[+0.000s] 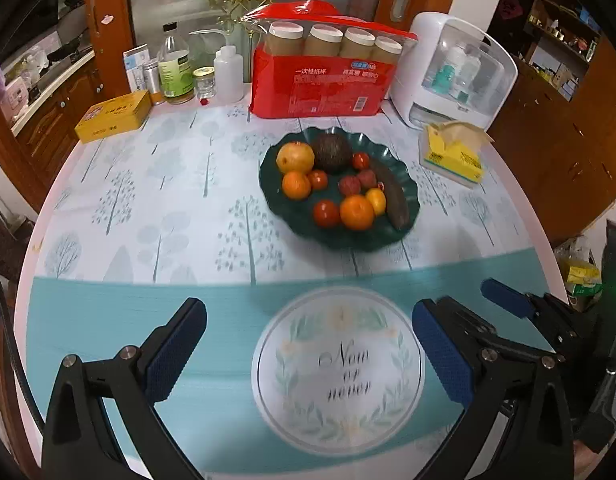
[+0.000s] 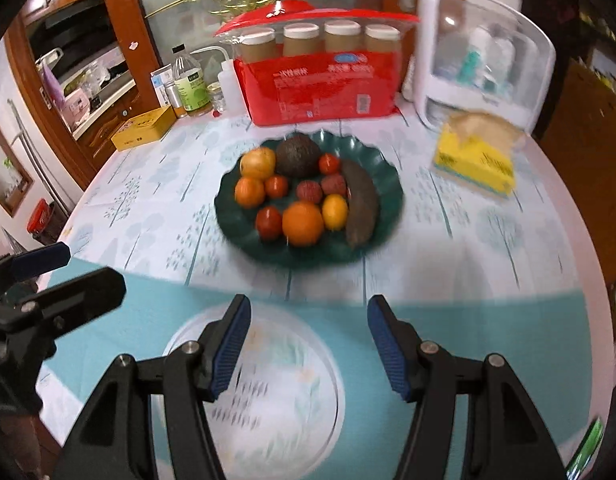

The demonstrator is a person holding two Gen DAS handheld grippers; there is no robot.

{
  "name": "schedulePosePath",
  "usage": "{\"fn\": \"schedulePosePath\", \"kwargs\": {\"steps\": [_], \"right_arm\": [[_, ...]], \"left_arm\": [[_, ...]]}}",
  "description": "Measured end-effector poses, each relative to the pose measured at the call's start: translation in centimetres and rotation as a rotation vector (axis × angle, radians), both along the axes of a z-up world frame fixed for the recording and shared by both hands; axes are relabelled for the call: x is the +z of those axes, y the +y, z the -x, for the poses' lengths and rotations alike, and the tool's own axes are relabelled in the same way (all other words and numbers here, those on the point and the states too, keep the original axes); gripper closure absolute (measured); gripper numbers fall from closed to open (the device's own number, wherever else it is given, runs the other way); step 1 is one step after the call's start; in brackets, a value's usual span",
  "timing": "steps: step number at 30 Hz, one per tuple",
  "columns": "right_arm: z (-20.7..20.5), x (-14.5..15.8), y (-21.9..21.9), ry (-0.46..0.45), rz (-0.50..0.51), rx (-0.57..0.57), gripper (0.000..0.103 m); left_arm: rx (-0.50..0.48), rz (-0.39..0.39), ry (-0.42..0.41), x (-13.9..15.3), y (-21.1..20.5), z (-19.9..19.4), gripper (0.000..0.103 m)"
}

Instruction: Organize fruits

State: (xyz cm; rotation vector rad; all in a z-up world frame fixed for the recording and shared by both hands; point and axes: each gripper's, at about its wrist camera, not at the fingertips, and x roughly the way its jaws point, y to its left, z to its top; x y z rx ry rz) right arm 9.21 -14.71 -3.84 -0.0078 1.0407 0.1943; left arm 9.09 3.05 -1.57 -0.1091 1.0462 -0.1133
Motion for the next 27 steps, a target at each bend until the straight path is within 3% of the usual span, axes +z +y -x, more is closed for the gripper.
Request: {"fn": "schedulePosePath", "kwargs": {"steps": [10,16,21,27], "right_arm": [[8.3,2.2,-2.6,0.052,-0.055,-0.08,0.042],[10.7,4.9,-3.8,-0.002,-0.022,-0.099,0.042],[12.4,7.0,-5.3,-0.057,-0.028,-0.104,0.041],[13.3,7.4,-5.9,-0.055,-0.048,-0.087,0.041]], "left_arm": [[0.04,0.003,0.003,1.0,-0.6,6.5,0.001],[0.065,-0.044,-0.041,3.0,-2.3,8.5,0.001],[0.059,-0.056,-0.028,3.6,-4.2,10.2,0.001],[0.085,-0.089,-0.017,3.7,-5.2,11.8,0.001]]}}
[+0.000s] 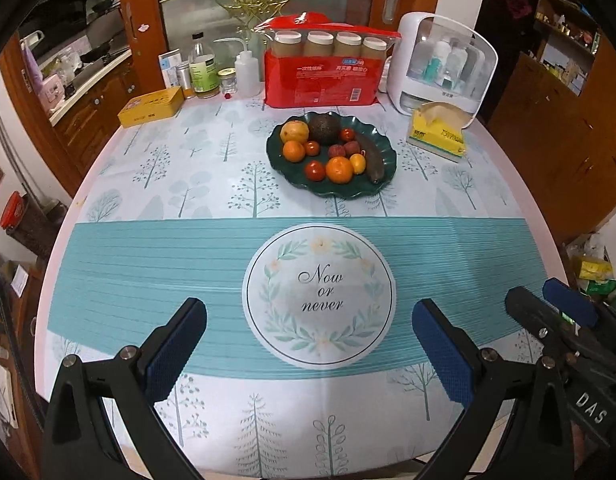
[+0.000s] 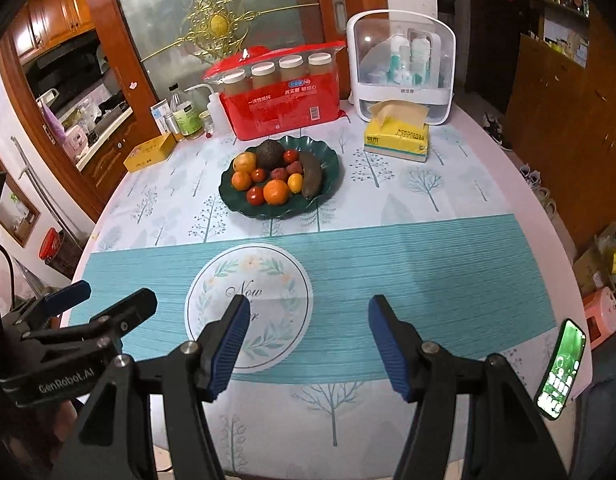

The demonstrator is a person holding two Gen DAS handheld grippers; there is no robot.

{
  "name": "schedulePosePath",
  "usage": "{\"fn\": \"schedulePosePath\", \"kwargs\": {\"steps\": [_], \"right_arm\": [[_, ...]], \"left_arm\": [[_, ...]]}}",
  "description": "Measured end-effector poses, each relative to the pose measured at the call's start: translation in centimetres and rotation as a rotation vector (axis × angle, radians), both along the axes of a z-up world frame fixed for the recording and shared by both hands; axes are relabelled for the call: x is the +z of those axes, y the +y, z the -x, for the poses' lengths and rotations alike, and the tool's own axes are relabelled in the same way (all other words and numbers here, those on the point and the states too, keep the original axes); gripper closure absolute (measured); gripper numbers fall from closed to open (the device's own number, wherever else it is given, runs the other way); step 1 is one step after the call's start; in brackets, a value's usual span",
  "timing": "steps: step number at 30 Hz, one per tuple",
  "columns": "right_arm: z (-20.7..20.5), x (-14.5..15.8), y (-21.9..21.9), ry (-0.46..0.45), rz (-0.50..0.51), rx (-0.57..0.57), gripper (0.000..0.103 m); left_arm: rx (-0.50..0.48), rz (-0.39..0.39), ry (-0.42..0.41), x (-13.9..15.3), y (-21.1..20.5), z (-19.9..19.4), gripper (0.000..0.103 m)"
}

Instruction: Organize fruits

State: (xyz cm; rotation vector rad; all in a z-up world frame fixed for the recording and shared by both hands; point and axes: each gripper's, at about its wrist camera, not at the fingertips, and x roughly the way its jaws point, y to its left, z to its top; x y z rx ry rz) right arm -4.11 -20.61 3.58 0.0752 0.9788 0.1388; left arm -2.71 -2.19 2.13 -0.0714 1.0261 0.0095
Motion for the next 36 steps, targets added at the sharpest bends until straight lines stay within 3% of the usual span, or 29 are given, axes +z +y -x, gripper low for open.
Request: {"fn": "schedulePosePath", "kwargs": {"steps": [13,36], "right_arm": [[0.7,-0.6,-0.3,0.014,-0.007,0.074,0.041],[0.7,-0.9,-1.3,0.018,-0.01,0.071,0.041]], "left_arm": [[0.052,-0.033,-0.001,0.1,-0.9,1.5,0.001],[0.035,-0.049,0.001,0.0,-2.0,1.7,0.001]]}}
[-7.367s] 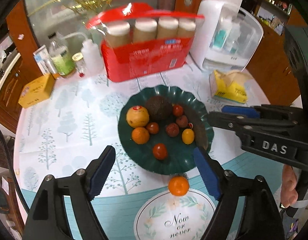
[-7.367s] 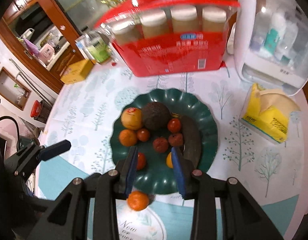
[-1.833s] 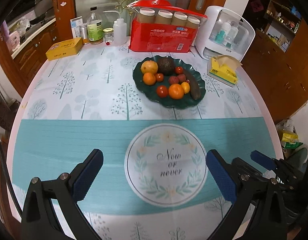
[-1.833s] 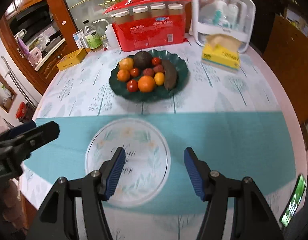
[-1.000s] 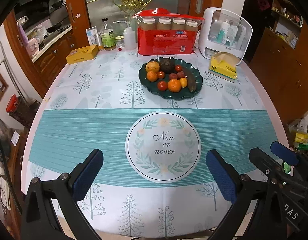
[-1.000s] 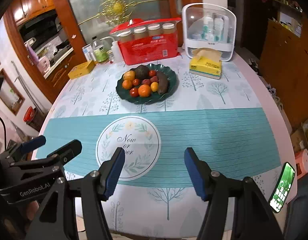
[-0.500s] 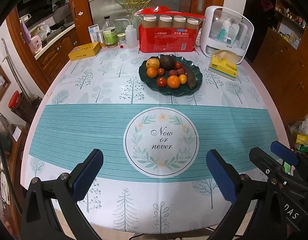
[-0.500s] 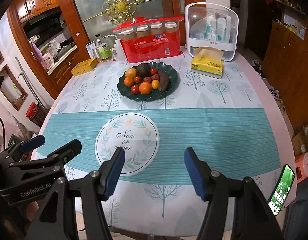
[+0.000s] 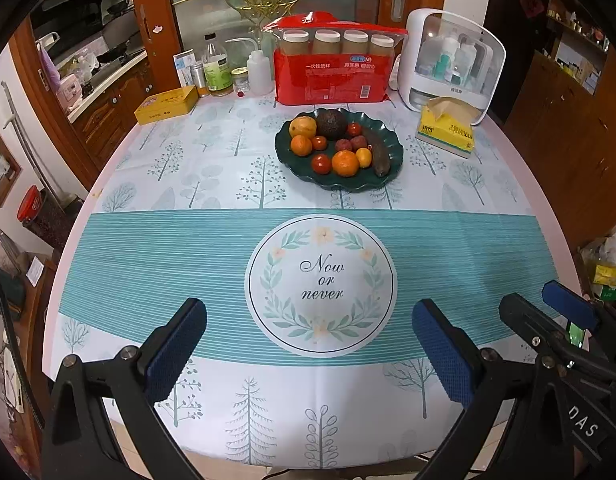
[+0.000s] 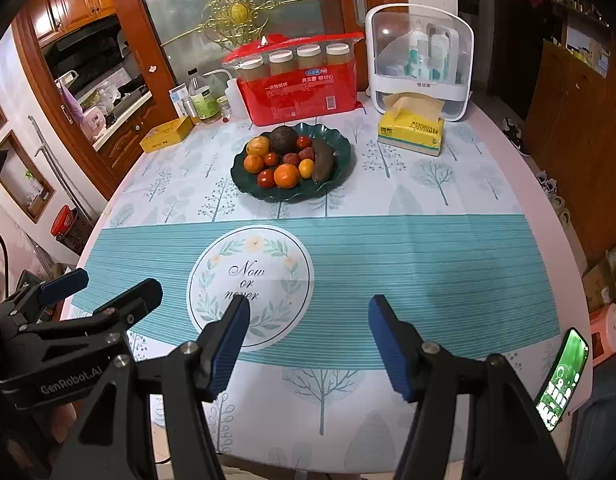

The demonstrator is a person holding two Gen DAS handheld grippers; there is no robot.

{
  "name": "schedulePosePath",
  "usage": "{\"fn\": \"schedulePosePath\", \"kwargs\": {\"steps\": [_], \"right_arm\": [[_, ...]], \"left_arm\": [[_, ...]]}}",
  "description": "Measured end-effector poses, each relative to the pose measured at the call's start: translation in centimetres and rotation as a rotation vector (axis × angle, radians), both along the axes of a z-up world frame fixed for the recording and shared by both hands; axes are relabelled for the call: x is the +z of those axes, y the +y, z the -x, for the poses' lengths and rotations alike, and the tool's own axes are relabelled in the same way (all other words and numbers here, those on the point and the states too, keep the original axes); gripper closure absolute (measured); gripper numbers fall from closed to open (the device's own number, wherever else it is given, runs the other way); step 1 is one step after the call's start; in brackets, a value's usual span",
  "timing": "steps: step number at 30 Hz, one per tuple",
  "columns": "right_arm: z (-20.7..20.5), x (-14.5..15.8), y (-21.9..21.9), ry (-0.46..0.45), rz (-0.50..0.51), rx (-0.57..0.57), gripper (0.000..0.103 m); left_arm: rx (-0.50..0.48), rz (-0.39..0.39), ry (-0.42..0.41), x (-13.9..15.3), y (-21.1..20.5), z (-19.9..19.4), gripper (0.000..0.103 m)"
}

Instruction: Organize fruits

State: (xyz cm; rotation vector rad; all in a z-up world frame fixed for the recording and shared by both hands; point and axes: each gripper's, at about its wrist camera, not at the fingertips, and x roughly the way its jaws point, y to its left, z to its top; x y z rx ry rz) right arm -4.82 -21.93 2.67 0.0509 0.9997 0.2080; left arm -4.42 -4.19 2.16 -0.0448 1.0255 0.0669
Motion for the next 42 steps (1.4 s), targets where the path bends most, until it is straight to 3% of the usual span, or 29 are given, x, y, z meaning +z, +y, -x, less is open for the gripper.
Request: {"fn": "schedulePosePath", "kwargs": {"steps": [42], "right_arm": [[-1.2,-0.4,-0.1,0.014,0.007,-0.028,0.041]], "left_arm": [[-0.015,-0.009,0.006,-0.3,-0.2,-0.9,0.001]]}}
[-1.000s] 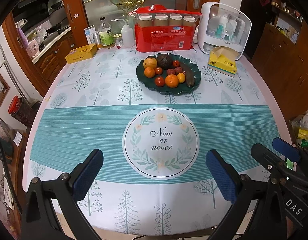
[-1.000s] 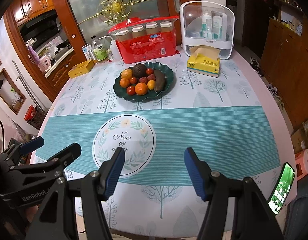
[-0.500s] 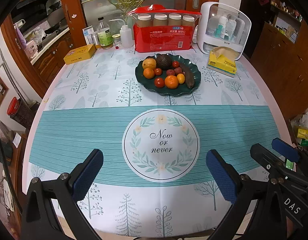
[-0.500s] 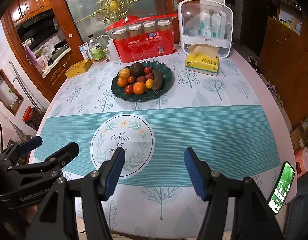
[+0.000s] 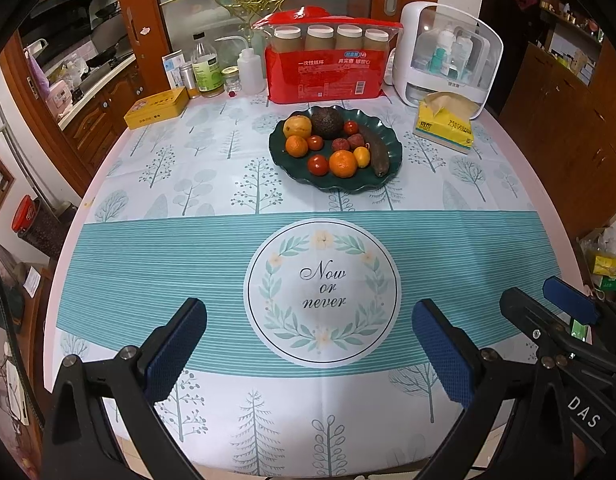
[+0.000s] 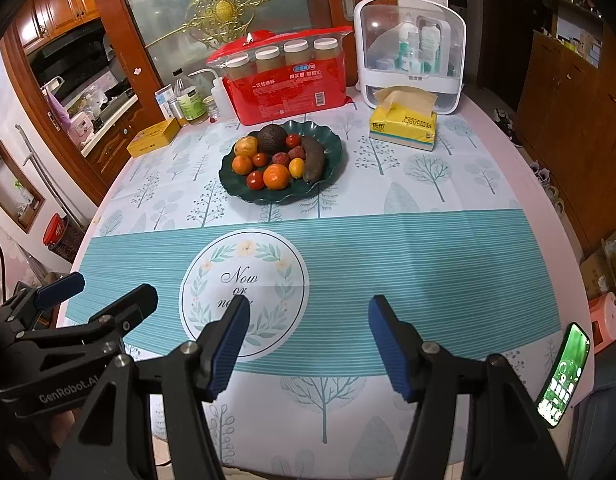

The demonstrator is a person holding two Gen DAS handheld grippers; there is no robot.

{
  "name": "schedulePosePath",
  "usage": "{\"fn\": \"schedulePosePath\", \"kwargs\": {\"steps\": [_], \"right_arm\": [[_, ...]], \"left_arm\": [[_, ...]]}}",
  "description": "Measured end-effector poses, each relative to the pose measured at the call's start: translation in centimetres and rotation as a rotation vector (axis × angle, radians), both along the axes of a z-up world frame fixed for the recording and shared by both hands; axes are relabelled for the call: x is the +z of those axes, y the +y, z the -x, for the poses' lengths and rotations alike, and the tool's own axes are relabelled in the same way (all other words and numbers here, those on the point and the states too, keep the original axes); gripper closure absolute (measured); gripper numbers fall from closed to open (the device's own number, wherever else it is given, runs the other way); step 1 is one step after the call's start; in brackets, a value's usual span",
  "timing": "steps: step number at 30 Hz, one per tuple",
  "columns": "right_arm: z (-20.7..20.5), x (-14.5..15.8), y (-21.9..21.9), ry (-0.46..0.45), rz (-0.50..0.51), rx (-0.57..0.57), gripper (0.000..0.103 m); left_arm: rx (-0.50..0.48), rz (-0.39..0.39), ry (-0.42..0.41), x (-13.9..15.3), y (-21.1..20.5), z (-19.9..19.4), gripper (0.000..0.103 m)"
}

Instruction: Organize fruits

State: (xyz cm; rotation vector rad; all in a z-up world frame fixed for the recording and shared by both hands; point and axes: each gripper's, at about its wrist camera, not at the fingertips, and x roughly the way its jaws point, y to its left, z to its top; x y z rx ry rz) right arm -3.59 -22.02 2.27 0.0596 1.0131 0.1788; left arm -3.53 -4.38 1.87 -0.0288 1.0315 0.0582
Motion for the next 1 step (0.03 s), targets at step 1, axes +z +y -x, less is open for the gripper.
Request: {"fn": "schedulePosePath", "kwargs": {"steps": [1], "right_arm": [[-0.02,0.0,0.0,0.0,0.0,0.0,0.041]], "left_arm": [[0.0,0.0,-0.001,0.02,0.05,-0.01,0.001]]}}
